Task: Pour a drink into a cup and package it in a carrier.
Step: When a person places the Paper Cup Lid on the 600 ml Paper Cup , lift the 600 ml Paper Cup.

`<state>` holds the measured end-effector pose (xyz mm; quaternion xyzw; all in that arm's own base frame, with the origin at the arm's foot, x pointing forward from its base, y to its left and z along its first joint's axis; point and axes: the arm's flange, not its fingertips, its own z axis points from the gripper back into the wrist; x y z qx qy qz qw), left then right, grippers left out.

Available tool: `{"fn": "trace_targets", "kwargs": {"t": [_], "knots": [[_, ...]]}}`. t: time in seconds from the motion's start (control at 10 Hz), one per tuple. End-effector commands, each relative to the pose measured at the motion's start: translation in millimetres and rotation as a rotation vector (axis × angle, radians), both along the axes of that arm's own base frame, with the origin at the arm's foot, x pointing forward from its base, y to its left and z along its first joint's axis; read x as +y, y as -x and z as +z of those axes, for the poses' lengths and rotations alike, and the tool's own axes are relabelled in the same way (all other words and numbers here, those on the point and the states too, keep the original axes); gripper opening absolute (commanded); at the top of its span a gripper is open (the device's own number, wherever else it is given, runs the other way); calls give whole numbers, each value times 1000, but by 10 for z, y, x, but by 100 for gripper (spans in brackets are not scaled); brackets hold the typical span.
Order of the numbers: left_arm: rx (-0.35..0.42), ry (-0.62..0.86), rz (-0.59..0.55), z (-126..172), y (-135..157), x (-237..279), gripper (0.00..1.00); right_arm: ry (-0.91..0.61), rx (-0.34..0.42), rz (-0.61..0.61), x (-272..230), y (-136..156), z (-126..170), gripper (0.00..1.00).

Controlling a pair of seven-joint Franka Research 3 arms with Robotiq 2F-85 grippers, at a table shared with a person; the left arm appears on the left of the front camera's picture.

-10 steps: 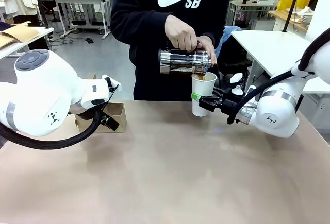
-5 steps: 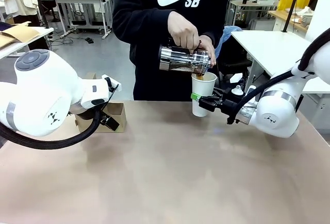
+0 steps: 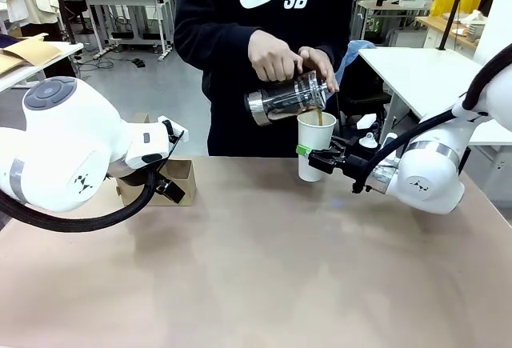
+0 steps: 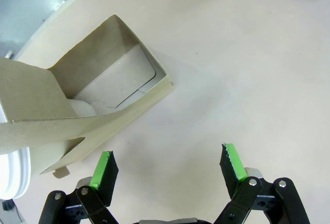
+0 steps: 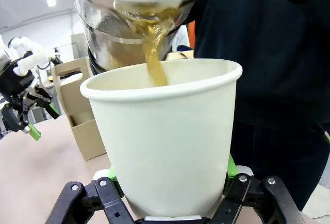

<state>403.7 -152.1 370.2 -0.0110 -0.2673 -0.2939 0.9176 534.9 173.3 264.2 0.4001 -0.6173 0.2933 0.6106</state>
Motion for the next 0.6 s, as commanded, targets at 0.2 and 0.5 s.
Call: {"fn": "trace_targets", "kwargs": {"t": [0.2,0.5], "knots": [[0,2,0,2,1,2,100,3,-11,-15,21,29,40,80],[0,2,0,2,1,2,100,3,-11,-15,21,29,40,80]]}}
